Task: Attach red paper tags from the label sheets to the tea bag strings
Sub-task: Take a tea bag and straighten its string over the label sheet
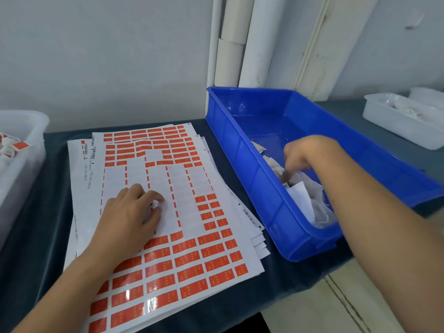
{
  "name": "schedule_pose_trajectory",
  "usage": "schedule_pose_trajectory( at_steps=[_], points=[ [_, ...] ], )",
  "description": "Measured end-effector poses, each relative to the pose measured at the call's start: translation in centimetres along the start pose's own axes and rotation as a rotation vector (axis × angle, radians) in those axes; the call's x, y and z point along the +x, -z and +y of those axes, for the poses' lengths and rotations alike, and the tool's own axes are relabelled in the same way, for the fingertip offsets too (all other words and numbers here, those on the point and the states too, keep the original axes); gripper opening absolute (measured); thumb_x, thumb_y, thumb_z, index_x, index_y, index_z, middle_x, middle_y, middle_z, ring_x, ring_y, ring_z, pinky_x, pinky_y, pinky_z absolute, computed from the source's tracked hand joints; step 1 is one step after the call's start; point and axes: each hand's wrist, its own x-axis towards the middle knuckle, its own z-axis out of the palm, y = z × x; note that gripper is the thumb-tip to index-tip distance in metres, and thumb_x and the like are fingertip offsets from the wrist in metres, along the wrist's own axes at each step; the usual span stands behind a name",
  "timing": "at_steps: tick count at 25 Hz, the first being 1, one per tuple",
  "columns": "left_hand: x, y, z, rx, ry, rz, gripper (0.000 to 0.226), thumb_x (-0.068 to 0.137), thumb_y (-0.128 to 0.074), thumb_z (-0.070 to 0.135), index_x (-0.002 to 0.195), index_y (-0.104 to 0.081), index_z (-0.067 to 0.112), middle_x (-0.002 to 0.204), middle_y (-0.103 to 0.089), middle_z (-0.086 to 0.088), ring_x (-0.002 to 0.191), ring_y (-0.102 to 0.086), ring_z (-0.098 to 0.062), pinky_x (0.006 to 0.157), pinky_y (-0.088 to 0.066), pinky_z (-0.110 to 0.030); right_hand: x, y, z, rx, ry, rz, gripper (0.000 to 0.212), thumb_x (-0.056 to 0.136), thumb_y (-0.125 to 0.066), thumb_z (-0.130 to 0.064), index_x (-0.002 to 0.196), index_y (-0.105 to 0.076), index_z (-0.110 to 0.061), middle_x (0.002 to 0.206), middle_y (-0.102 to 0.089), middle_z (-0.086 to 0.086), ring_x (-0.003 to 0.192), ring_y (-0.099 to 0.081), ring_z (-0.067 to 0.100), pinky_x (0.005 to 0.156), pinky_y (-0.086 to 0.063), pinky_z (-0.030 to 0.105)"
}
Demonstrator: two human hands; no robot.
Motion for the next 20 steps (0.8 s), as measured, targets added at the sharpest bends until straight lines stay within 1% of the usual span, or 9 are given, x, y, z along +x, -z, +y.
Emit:
schedule_pose_trajectory(
  at_steps=[2, 4, 7, 11, 14, 16, 18, 19, 20],
  points=[
    [0.0, 0.0, 0.0, -0.008, 0.003, 0.001, 0.031, 0.099, -0.060, 0.042, 0.127, -0.066, 0.032, 0.111, -0.059, 0.011, 0.098, -0.055, -0.014, 0.092, -0.053, -0.035, 0.3, -1.1, -0.5, 0.026, -0.021, 0.040, 0.042, 0.075, -0.085, -0.052, 0.084, -0.059, -0.020, 0.091, -0.064, 0.002, 0.081, -0.065, 0.024, 0.079, -0.058, 0.038],
    [0.0, 0.0, 0.0, -0.011, 0.009, 0.002, 0.031, 0.099, -0.060, 0.042, 0.127, -0.066, 0.032, 0.112, -0.060, 0.010, 0.099, -0.055, -0.014, 0.093, -0.052, -0.035, 0.1, -1.6, -1.1, -0.010, -0.055, 0.121, 0.031, 0.077, -0.083, -0.040, 0.082, -0.061, -0.019, 0.082, -0.063, 0.000, 0.070, -0.060, 0.022, 0.065, -0.048, 0.032],
    [0.1, 0.0, 0.0, -0.021, 0.015, 0.000, 0.031, 0.099, -0.060, 0.042, 0.127, -0.066, 0.032, 0.114, -0.060, 0.010, 0.100, -0.055, -0.014, 0.094, -0.052, -0.035, 0.1, -1.7, -1.7, -0.032, -0.072, 0.231, 0.014, 0.083, -0.074, -0.021, 0.086, -0.061, -0.020, 0.084, -0.062, -0.001, 0.070, -0.055, 0.018, 0.068, -0.039, 0.033],
    [0.1, 0.0, -0.1, -0.035, 0.018, -0.008, 0.031, 0.099, -0.061, 0.042, 0.127, -0.065, 0.032, 0.114, -0.060, 0.010, 0.101, -0.056, -0.015, 0.095, -0.053, -0.036, 0.4, -1.1, -1.3, 0.069, -0.059, 0.384, 0.015, 0.089, -0.065, -0.008, 0.081, -0.055, -0.015, 0.078, -0.058, 0.004, 0.064, -0.051, 0.020, 0.057, -0.035, 0.032],
    [0.1, 0.1, -0.2, -0.044, 0.020, -0.015, 0.031, 0.098, -0.061, 0.043, 0.127, -0.065, 0.033, 0.113, -0.059, 0.011, 0.101, -0.056, -0.015, 0.095, -0.054, -0.036, 0.2, -0.2, -1.2, 0.138, -0.065, 0.521, 0.022, 0.089, -0.060, 0.000, 0.077, -0.048, -0.013, 0.075, -0.052, 0.006, 0.062, -0.046, 0.021, 0.059, -0.038, 0.036],
    [0.1, 0.0, -0.3, -0.065, 0.023, -0.019, 0.029, 0.098, -0.061, 0.042, 0.126, -0.065, 0.034, 0.113, -0.059, 0.012, 0.101, -0.057, -0.015, 0.094, -0.054, -0.037, -0.4, 0.9, -1.3, 0.189, -0.048, 0.594, 0.022, 0.090, -0.060, 0.000, 0.076, -0.049, -0.013, 0.074, -0.051, 0.006, 0.061, -0.045, 0.021, 0.054, -0.036, 0.034],
    [0.1, 0.1, -0.5, -0.128, 0.045, -0.015, 0.028, 0.099, -0.062, 0.041, 0.125, -0.066, 0.034, 0.112, -0.060, 0.013, 0.099, -0.059, -0.014, 0.093, -0.056, -0.035, -1.4, 2.4, -1.7, 0.245, 0.020, 0.640, 0.013, 0.093, -0.061, -0.002, 0.084, -0.058, -0.011, 0.077, -0.055, 0.007, 0.064, -0.049, 0.021, 0.053, -0.036, 0.033],
    [0.1, 0.1, -0.6, -0.170, 0.062, -0.012, 0.027, 0.099, -0.063, 0.039, 0.125, -0.067, 0.034, 0.111, -0.060, 0.014, 0.098, -0.060, -0.013, 0.091, -0.057, -0.034, -1.9, 3.1, -1.9, 0.269, 0.066, 0.651, 0.007, 0.094, -0.061, -0.003, 0.092, -0.064, -0.010, 0.083, -0.060, 0.007, 0.069, -0.054, 0.023, 0.056, -0.042, 0.034],
    [0.1, 0.1, -0.6, -0.210, 0.079, -0.008, 0.026, 0.099, -0.063, 0.038, 0.124, -0.067, 0.035, 0.111, -0.061, 0.015, 0.096, -0.061, -0.012, 0.089, -0.058, -0.033, -2.6, 3.9, -2.2, 0.293, 0.110, 0.660, 0.009, 0.096, -0.061, -0.004, 0.099, -0.068, -0.009, 0.091, -0.065, 0.008, 0.076, -0.060, 0.025, 0.063, -0.050, 0.037]
  ],
)
